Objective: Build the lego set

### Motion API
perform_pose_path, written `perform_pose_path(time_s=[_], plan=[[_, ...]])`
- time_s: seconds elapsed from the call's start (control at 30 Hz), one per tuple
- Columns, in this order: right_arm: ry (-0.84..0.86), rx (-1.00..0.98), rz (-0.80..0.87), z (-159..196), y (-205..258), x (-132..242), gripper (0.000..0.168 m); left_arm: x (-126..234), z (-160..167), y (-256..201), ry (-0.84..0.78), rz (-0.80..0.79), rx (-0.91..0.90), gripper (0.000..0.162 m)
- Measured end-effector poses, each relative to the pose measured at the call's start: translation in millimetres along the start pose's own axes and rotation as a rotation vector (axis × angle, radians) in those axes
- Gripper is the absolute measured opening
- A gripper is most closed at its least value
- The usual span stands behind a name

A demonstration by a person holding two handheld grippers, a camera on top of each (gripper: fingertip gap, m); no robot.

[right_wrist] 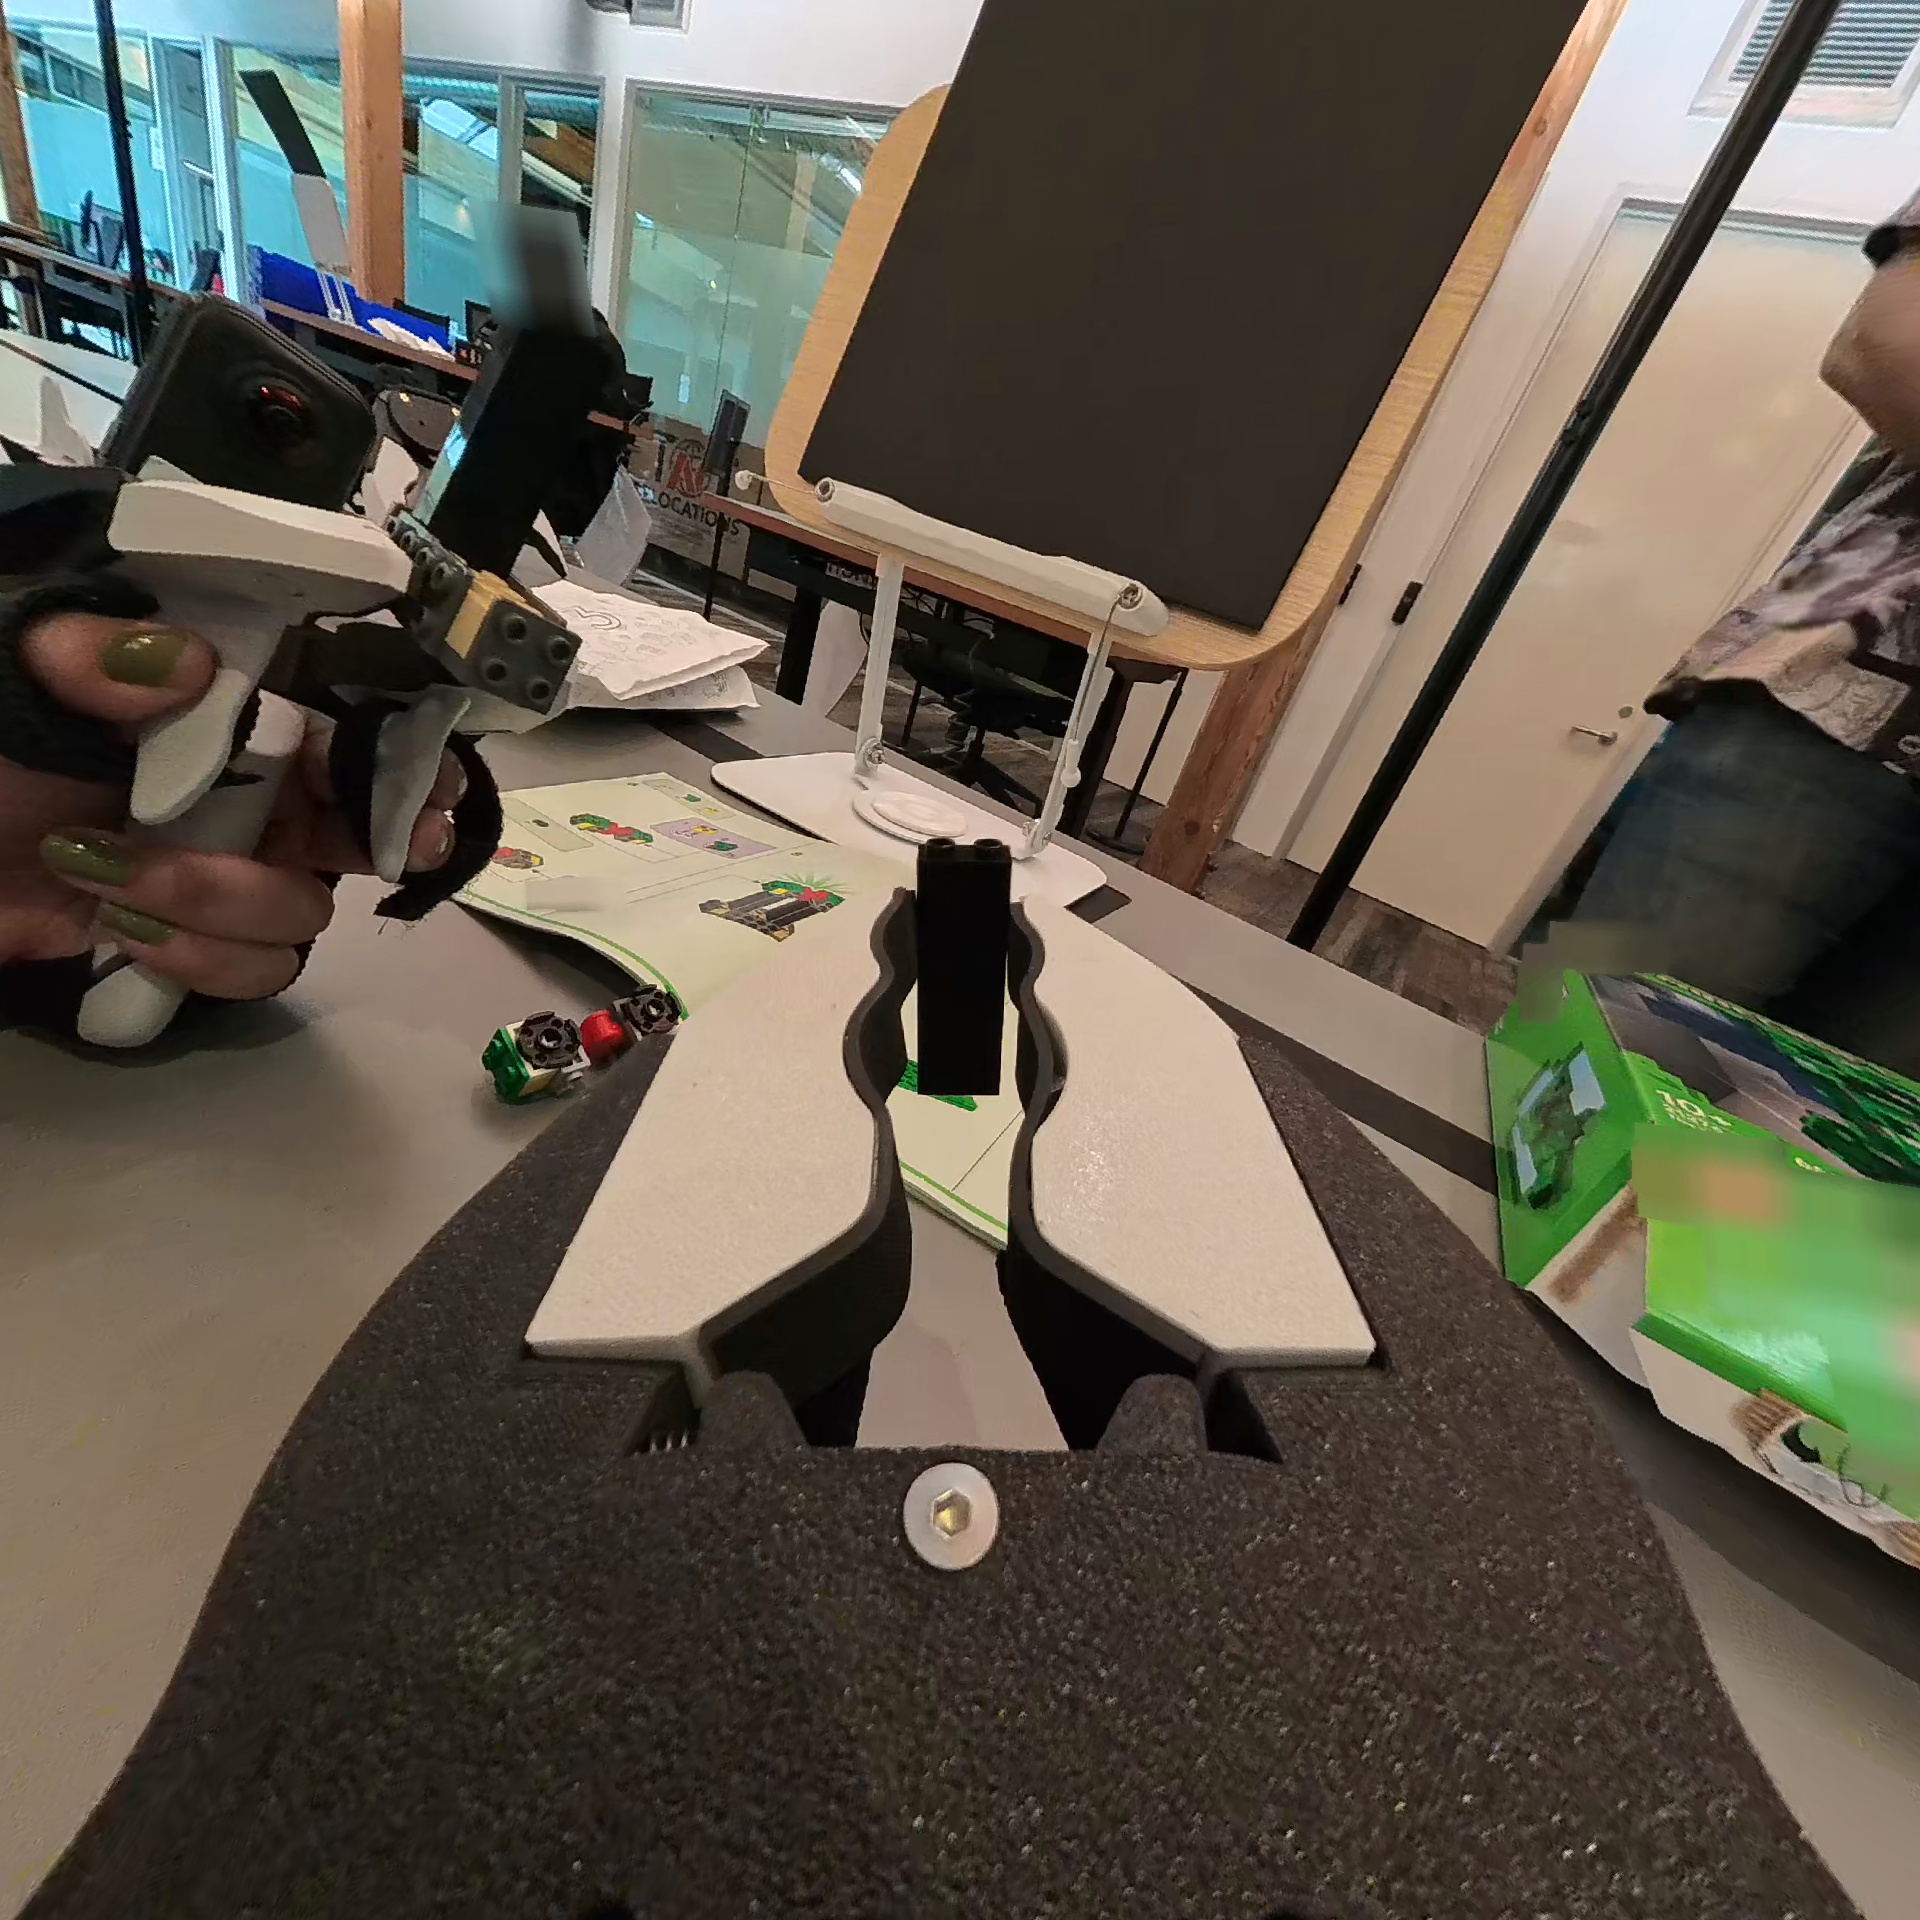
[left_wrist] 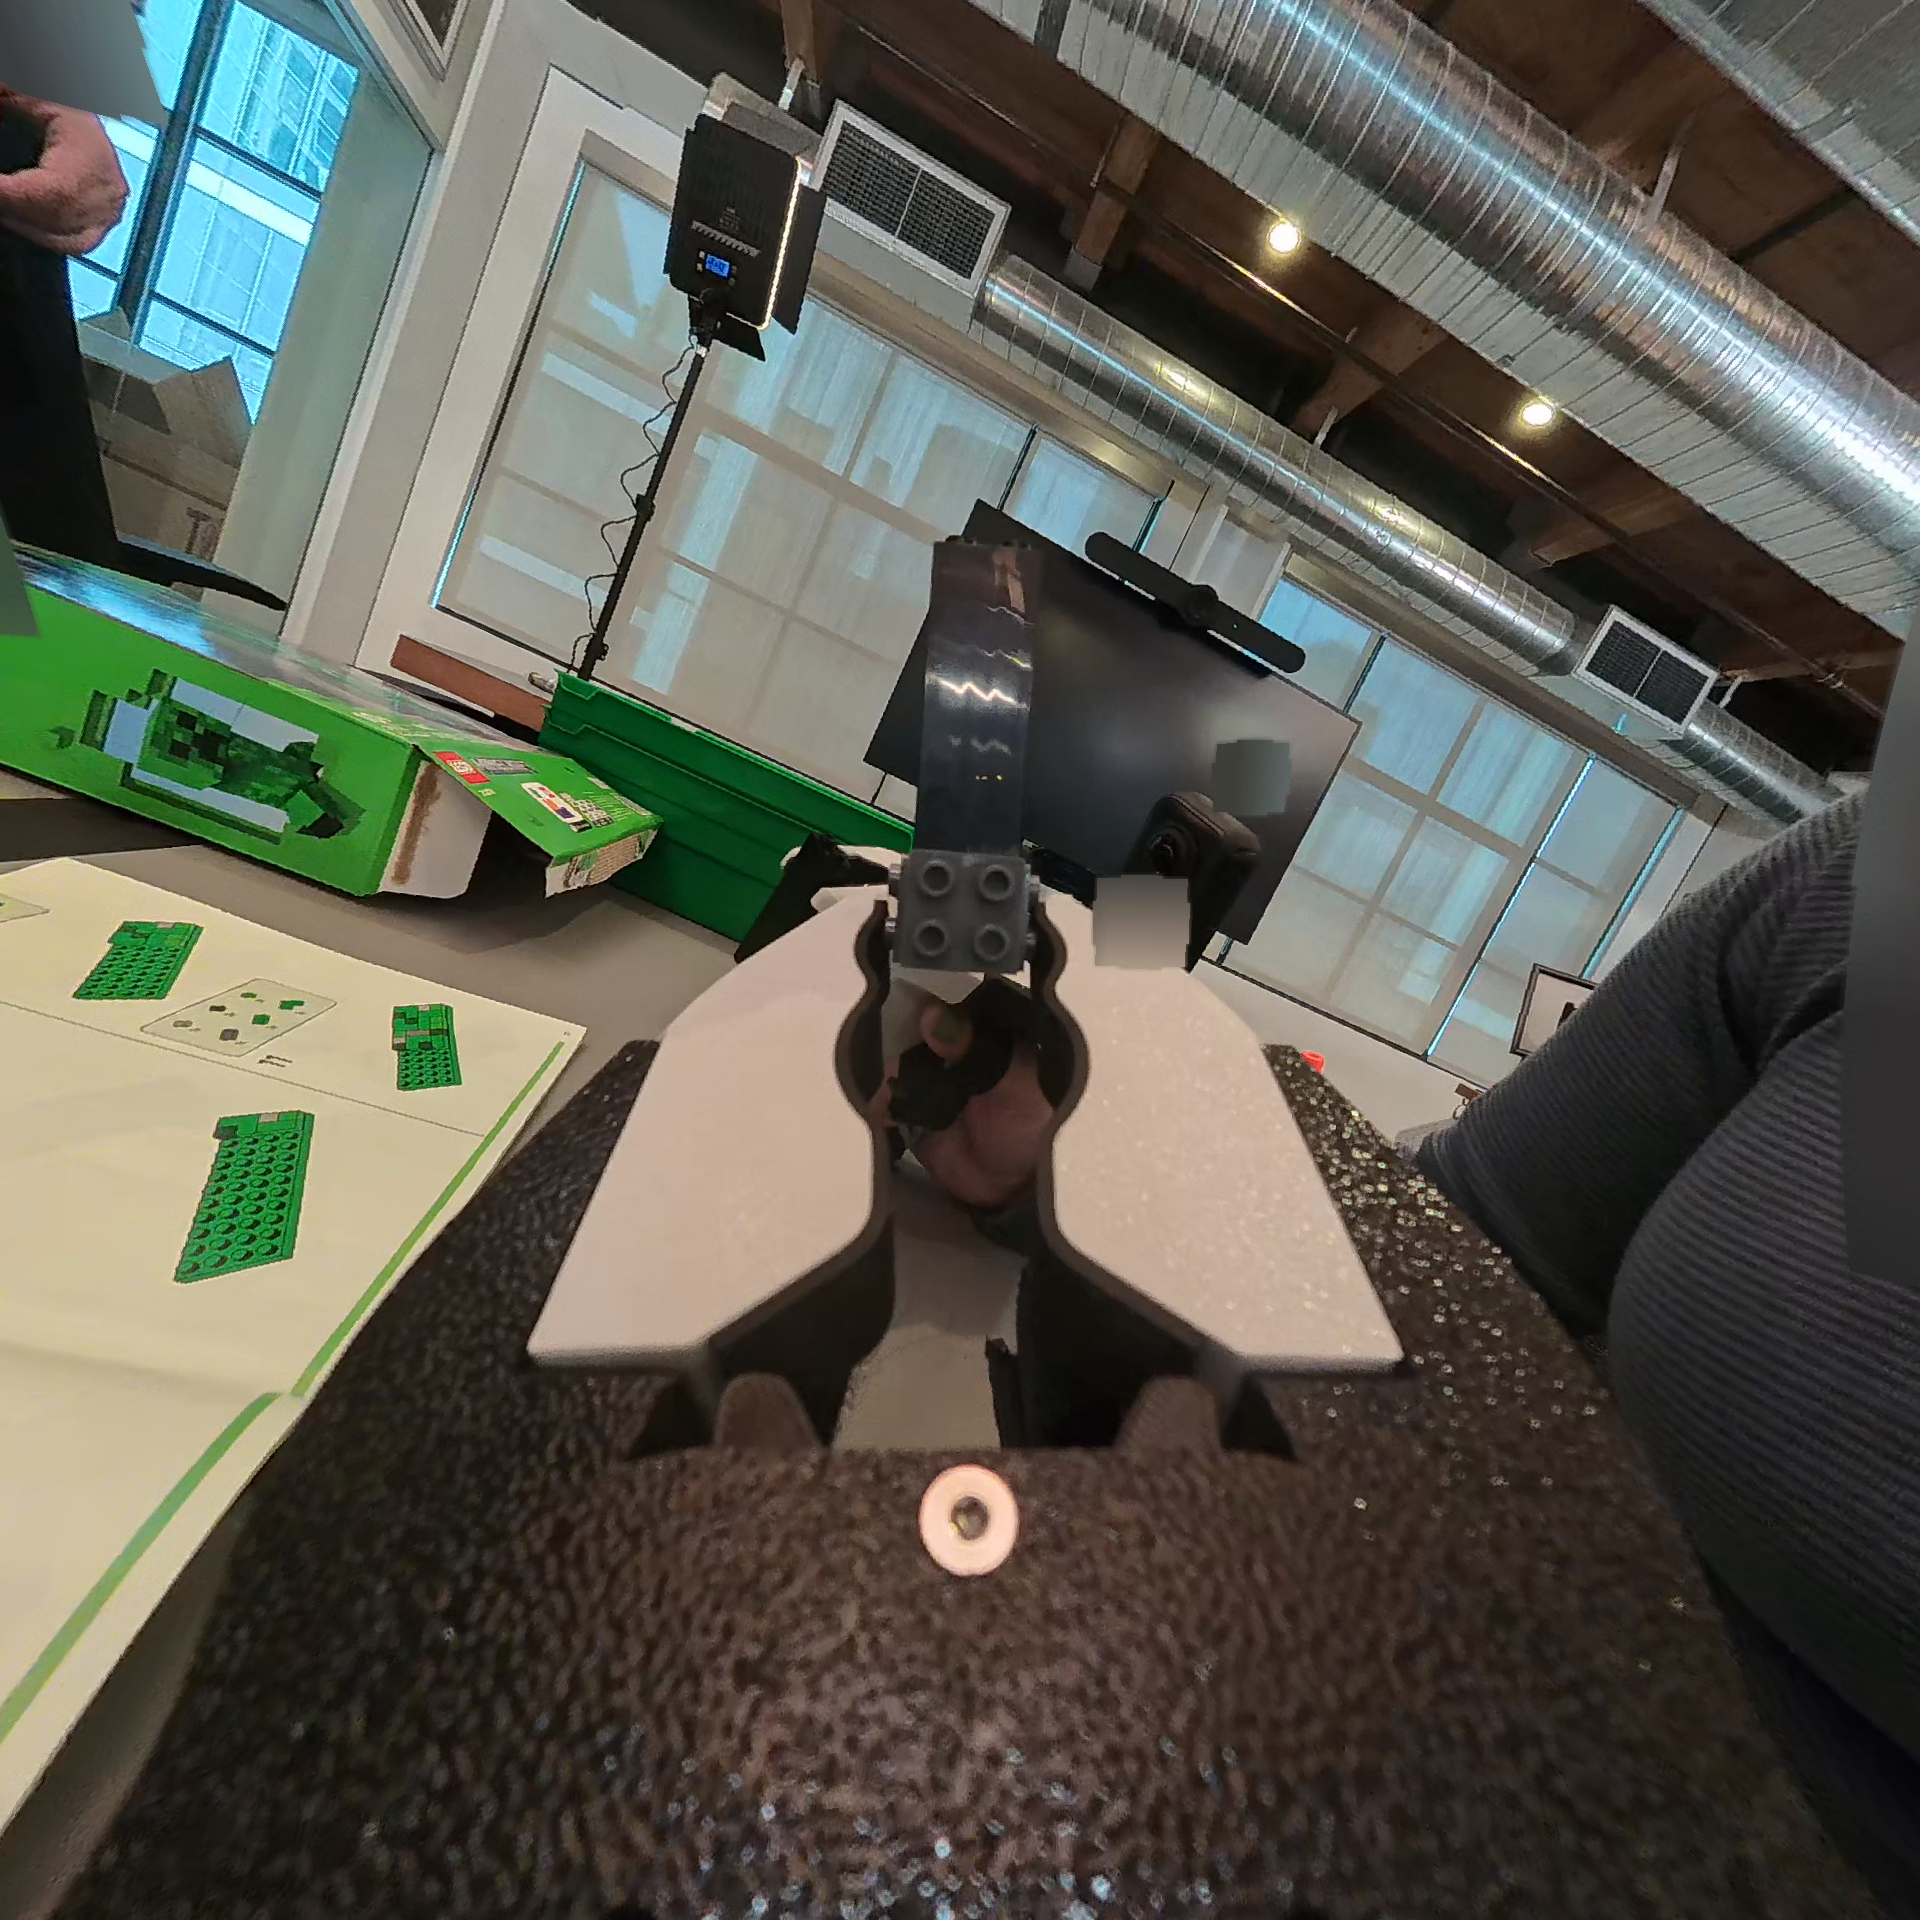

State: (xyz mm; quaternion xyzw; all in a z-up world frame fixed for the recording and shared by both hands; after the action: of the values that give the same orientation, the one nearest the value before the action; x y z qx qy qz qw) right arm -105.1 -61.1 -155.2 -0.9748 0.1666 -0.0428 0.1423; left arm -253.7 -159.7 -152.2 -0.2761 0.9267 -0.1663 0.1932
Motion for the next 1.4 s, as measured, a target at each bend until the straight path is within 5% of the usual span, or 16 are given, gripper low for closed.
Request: perform_pose_path(time_s=[0.77,0.87,1.1,1.4], plan=[[-0.125,-0.135,-0.043,-18.2,-5.2,2.4,0.016,-3.5,3.0,-1.6,0.023,-0.027,-0.049,0.025],[0.019,-0.049,-0.004,-11.8,-6.1,-4.2,0.016,-2.3,1.9,-1.1,0.011,-0.029,-0.043,0.025],[0.69,0.14,-0.332,27.8,6.6,0.9,0.016,-2.0,1.9,-0.6,0.012,-0.03,-0.041,0.025],[0.892,0.101,-0.441,46.7,17.8,8.0,0.016,-3.9,3.7,-2.1,0.031,-0.028,-0.053,0.025]])
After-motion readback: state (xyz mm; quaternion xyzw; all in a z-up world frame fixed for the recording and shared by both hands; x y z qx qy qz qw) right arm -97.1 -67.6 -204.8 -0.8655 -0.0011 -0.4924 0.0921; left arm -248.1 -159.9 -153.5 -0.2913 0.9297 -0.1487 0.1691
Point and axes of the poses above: each gripper's, where its closed fingertips meet, x back along the fingers, z out of its underside, y = z × x across the jaws, the point moved 6 cm from there along x, back along the fingers, and after that the axes turned 8 degrees about y, right-handed, at the moved point
